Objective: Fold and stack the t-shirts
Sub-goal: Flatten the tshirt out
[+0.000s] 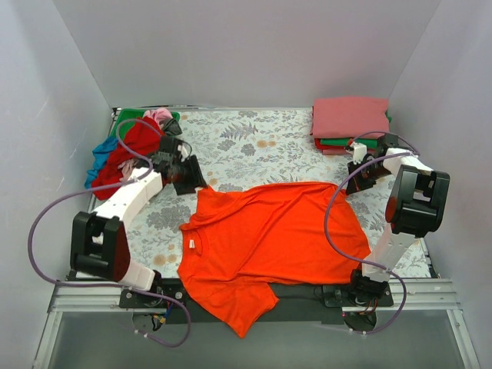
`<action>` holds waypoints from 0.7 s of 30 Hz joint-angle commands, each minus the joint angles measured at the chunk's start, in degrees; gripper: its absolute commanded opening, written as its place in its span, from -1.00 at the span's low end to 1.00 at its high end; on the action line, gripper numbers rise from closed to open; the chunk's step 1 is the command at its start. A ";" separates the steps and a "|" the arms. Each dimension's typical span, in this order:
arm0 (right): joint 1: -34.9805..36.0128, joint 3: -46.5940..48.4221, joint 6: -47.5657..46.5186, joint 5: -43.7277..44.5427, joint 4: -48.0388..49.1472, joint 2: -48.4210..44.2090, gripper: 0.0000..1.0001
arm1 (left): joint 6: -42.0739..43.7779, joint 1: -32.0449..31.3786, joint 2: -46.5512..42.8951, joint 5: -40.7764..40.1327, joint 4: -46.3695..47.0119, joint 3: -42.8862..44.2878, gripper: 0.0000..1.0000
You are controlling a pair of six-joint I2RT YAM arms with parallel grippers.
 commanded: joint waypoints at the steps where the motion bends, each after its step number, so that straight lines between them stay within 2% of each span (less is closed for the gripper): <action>1: -0.03 -0.14 0.14 -1.83 0.83 -1.52 -0.97 | 4.91 1.38 8.26 -1.71 3.55 10.59 -0.05; 3: -0.03 -0.32 0.14 -1.92 0.92 -1.43 -0.97 | 9.28 1.56 15.88 -0.23 3.72 14.37 -0.05; 7: -0.03 -0.67 -0.03 -1.92 1.01 -1.34 -0.97 | 14.91 1.56 25.74 1.53 1.45 22.63 -0.09; 14: -0.03 -0.67 0.06 -2.71 1.36 -0.55 -0.97 | 20.38 1.38 29.02 1.02 -0.84 23.18 -0.09; 21: -0.03 -0.76 0.14 -2.80 1.45 -0.20 -0.97 | 21.62 1.12 31.22 1.62 -2.95 23.88 -0.12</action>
